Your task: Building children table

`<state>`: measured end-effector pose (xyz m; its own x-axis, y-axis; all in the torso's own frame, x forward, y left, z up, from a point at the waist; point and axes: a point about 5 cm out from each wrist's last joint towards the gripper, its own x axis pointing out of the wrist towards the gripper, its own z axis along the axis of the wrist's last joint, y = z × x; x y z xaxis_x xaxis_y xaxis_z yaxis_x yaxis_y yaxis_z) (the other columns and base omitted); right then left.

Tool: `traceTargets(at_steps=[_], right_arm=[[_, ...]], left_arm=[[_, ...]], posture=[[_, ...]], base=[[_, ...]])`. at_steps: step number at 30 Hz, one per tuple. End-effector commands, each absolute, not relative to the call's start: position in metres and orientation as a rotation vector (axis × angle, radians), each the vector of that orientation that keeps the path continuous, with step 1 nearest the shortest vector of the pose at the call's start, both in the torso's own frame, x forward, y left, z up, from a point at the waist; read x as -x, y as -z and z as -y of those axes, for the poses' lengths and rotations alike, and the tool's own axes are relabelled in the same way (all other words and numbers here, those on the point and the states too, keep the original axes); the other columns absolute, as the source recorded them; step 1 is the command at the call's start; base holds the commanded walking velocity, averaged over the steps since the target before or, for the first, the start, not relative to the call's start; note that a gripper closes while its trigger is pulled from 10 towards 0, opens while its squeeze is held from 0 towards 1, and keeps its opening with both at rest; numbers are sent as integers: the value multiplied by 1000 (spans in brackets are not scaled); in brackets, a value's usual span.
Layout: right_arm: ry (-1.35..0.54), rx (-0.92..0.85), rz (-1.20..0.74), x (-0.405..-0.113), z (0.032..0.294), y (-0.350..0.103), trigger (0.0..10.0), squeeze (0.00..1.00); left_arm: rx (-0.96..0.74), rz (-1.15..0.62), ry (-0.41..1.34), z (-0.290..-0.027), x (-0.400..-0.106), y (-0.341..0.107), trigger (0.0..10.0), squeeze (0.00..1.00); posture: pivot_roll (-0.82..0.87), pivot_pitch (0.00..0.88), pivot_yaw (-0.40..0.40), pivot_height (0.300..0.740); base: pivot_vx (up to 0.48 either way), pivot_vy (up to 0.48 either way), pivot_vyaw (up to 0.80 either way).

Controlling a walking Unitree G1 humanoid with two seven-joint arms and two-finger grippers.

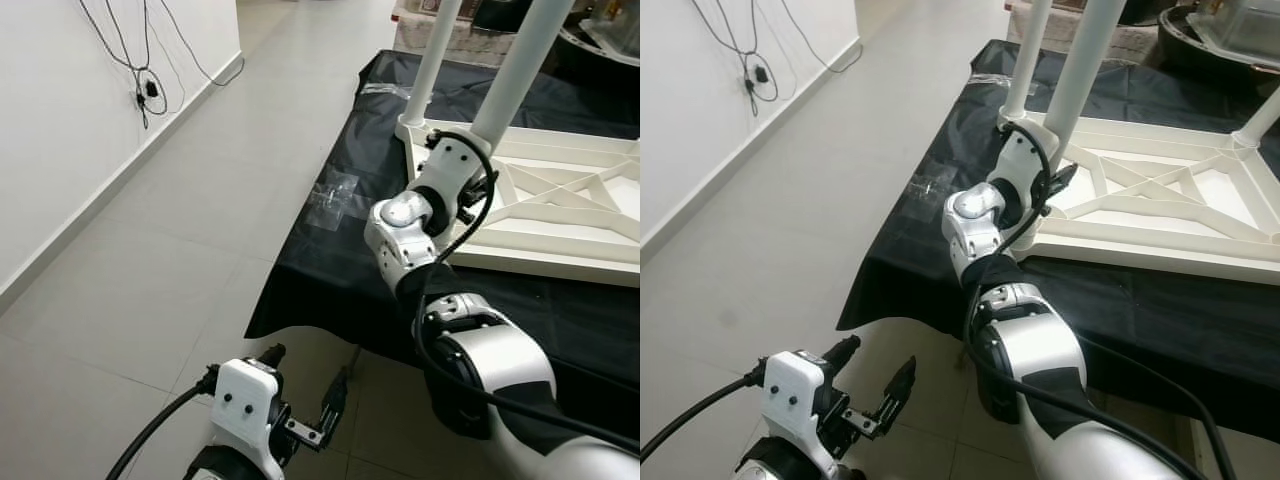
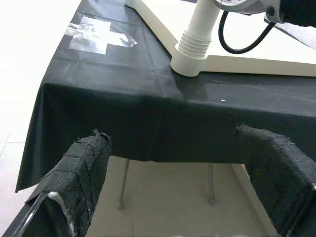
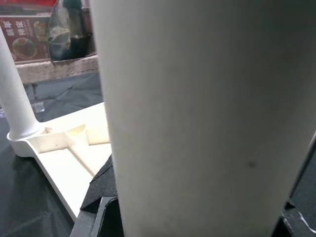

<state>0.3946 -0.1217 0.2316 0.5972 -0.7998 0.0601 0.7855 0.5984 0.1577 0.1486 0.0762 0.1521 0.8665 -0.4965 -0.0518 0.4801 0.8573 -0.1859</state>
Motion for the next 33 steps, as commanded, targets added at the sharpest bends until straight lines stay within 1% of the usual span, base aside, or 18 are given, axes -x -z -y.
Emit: traceTargets(at_steps=[1, 10, 11, 19, 20, 21, 22, 25, 26, 27, 33], right_arm=[[962, -58, -160, -382, 129, -165, 10000, 0], [926, -79, -168, -383, 125, -164, 10000, 0], [921, -77, -165, -383, 125, -164, 10000, 1000], [916, -76, -162, -383, 121, -165, 10000, 1000], [916, -76, -163, -383, 121, -165, 10000, 976], [916, -75, -163, -382, 121, -164, 10000, 976], [912, -80, -163, -383, 121, -165, 10000, 0], [908, -83, -162, -383, 120, -165, 10000, 0], [906, -97, -164, -383, 120, -166, 5451, 0], [882, -101, -165, -384, 118, -166, 10000, 0], [847, -115, -161, -386, 114, -169, 10000, 0]], left_arm=[[166, -133, 531, -74, -145, -147, 10000, 0], [159, -134, 531, -75, -146, -145, 10000, 0], [159, -134, 530, -75, -146, -145, 10000, 0], [156, -135, 525, -76, -146, -144, 10000, 0], [155, -134, 524, -76, -146, -144, 10000, 0], [155, -134, 524, -76, -146, -144, 10000, 0], [154, -134, 523, -76, -146, -144, 10000, 0], [154, -134, 523, -76, -146, -144, 10000, 0], [155, -134, 522, -76, -146, -144, 10000, 0], [154, -134, 522, -76, -146, -144, 10000, 0], [156, -133, 521, -76, -146, -144, 10000, 0]], posture=[[187, 237, -19, 740], [186, 236, -19, 740], [186, 236, -19, 740], [187, 237, -19, 740], [187, 237, -19, 740], [187, 237, -19, 740], [187, 237, -19, 740], [187, 237, -19, 740], [187, 237, -19, 740], [187, 237, -19, 740], [187, 237, -19, 740]], base=[[0, 0, 0], [0, 0, 0], [0, 0, 0], [0, 0, 0], [0, 0, 0], [0, 0, 0], [0, 0, 0], [0, 0, 0], [0, 0, 0], [0, 0, 0], [0, 0, 0]])
